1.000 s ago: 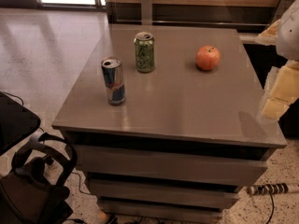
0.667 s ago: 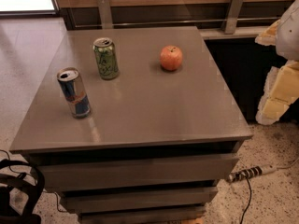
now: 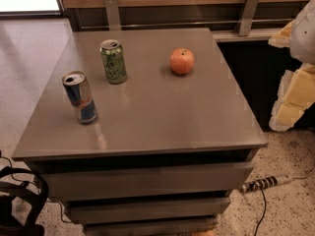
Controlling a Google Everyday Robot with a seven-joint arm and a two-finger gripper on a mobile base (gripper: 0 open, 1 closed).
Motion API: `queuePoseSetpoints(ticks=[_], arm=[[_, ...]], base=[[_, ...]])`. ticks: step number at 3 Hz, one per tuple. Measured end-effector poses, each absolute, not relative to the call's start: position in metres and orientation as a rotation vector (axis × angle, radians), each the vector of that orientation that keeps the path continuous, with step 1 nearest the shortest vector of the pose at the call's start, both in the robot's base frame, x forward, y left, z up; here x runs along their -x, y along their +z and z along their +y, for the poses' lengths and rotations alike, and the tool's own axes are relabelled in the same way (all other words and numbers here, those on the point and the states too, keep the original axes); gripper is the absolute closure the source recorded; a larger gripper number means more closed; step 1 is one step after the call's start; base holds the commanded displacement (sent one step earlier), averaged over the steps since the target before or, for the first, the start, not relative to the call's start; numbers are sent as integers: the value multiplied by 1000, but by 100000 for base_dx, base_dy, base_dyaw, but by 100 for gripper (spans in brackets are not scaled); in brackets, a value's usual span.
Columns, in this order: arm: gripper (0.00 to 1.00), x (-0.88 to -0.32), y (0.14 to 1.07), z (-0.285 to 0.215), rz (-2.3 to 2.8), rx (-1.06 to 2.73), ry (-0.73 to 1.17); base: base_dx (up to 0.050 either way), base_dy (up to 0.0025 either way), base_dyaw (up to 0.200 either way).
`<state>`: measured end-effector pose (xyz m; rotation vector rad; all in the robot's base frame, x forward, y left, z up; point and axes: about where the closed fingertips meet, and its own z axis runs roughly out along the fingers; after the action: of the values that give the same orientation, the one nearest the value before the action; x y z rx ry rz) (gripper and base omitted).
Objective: Knock redbull can over
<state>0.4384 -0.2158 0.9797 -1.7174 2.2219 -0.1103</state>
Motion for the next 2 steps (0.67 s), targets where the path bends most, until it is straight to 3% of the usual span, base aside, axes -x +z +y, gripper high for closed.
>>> queuePoseSetpoints(ticks=[1,2], arm=[[0,-438,980,-216,2221,1717,-111],[0,-438,980,-216,2221,1717,-112]], base=[[0,0,13995],[0,0,0]])
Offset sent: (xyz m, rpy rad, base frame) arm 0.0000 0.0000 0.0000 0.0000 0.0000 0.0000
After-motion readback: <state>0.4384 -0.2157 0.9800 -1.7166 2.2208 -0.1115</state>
